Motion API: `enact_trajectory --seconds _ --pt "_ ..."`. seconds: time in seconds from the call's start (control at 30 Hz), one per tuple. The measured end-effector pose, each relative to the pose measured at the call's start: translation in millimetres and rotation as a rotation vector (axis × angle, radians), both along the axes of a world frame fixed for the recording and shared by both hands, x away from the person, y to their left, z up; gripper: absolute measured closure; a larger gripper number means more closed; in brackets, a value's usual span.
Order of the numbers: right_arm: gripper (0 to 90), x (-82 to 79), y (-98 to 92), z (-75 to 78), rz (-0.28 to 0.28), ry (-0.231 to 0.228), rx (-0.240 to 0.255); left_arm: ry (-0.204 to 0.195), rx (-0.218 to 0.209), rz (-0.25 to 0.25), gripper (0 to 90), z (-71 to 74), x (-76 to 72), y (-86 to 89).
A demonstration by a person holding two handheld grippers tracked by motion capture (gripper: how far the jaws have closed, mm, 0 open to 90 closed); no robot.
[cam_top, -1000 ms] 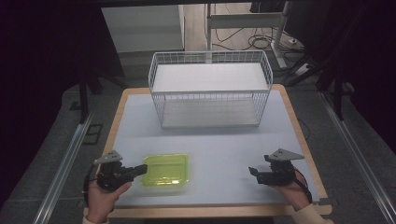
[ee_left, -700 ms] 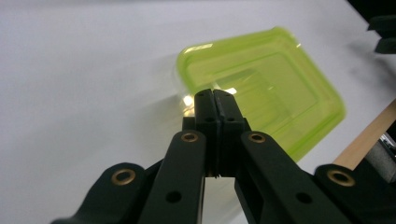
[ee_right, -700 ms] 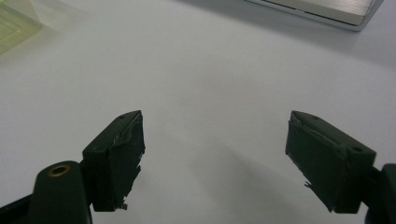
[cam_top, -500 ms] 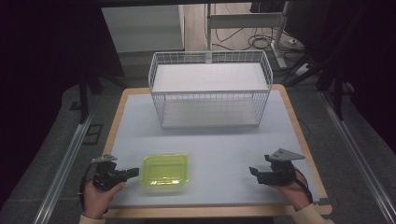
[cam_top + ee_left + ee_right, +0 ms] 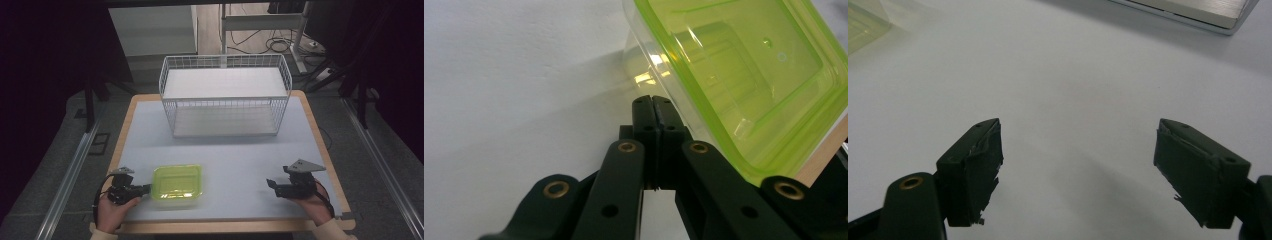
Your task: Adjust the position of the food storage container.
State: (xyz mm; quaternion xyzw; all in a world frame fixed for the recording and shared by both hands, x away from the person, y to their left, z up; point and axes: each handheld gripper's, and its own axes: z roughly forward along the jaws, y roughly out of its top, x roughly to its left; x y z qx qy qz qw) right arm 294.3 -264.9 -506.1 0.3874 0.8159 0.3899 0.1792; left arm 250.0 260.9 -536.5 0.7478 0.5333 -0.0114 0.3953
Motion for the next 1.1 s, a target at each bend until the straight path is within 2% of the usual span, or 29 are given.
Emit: enact_trajectory --seconds 0.33,1.1 --pt "19.7 0.2 0.6 -0.4 0.001 0.003 -0.003 0.002 0.013 -0.018 90.0 0.9 4.7 -11.9" --pt "19.7 0.0 1.6 -0.7 0.003 0.002 -0.006 0.006 0.025 -0.077 90.0 5.9 17.2 -52.1"
